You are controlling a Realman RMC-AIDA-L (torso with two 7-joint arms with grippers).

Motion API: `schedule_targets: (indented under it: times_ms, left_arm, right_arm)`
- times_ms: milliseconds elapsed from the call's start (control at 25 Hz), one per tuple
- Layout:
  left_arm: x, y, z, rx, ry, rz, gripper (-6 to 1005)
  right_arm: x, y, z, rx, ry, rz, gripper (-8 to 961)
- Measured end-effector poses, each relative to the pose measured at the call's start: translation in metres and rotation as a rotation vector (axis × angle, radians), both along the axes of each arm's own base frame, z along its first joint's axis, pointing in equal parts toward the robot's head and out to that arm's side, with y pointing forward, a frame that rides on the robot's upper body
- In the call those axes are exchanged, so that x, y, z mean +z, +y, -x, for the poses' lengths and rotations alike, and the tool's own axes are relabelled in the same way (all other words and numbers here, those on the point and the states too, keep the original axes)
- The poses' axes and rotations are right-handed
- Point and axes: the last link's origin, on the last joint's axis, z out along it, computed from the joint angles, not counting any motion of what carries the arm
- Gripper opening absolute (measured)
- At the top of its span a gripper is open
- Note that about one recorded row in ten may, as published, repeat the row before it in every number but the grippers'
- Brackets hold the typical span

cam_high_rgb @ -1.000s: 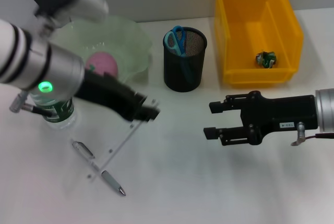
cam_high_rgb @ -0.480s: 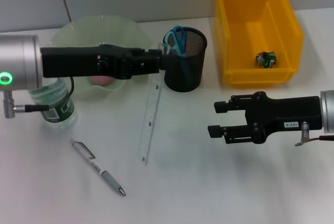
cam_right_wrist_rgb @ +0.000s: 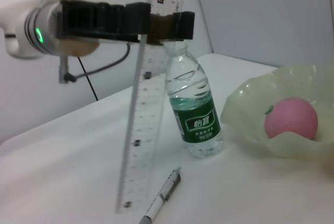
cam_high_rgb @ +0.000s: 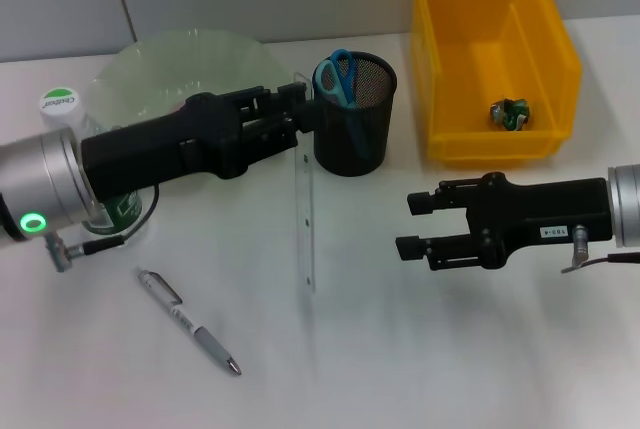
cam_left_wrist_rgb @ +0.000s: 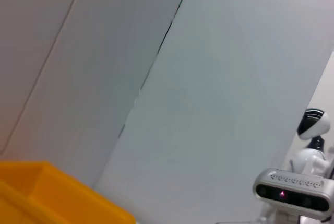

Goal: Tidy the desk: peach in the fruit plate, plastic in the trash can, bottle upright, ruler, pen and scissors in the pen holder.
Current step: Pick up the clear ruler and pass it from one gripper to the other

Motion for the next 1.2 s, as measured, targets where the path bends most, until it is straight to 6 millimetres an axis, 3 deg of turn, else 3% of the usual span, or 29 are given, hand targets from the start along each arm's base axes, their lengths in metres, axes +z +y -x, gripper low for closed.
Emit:
schedule_targets:
  times_ms: [640,1200]
  left_arm:
    - [-0.028,-0.02,0.031,-0.008,-0.098,-0.345,399]
    - [-0.046,-0.027,0.027,0.067,-0.088,-0.546,399]
  right_arm:
    - [-0.016,-0.007,0.006,0.021,0.058,-0.014,688]
    - [-0.035,0.003,0.019,0.126,0.182,-0.179,686]
